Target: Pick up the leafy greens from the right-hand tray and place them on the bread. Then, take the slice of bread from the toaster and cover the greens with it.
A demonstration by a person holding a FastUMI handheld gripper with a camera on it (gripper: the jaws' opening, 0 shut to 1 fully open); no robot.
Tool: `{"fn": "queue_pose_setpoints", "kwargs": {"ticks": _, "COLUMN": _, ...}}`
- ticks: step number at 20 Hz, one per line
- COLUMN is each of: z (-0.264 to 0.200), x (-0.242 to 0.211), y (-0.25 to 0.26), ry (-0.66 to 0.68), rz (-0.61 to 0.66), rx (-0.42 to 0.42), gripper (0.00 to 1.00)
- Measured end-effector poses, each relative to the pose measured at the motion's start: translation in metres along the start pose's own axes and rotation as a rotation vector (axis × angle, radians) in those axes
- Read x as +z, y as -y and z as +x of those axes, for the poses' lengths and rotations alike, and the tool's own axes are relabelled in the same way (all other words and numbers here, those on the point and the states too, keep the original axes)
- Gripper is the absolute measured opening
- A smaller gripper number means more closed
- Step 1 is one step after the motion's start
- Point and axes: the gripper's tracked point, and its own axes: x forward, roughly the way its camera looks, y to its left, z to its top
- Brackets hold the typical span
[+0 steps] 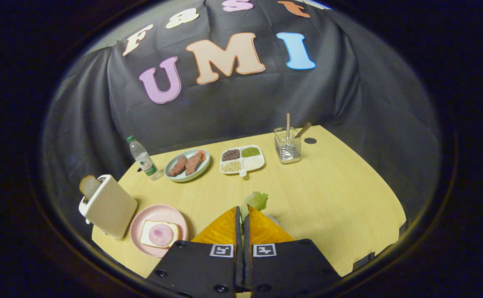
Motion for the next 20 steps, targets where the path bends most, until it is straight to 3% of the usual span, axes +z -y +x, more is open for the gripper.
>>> {"fn": "queue_pose_setpoints", "kwargs": {"ticks": 5, "z": -0.016, "x": 0.010, "y": -0.063, "ry": 0.006, "rz": 0.014, "rx": 0.112, "gripper": 0.03}}
{"fn": "queue_pose_setpoints", "kwargs": {"ticks": 14, "z": -0.018, "x": -0.042, "y": -0.200, "ry": -0.111, "rz": -0.005, "rx": 0.365, "gripper": 0.03}}
{"fn": "queue_pose_setpoints", "kwargs": {"ticks": 17, "z": -0.010, "x": -0.057, "y": -0.233, "ry": -0.131, "rz": -0.017, "rx": 0.412, "gripper": 0.03}}
{"fn": "queue_pose_setpoints", "kwargs": {"ticks": 20, "z": 0.004, "x": -0.076, "y": -0.242, "ry": -0.147, "rz": -0.054, "rx": 0.402, "gripper": 0.03}}
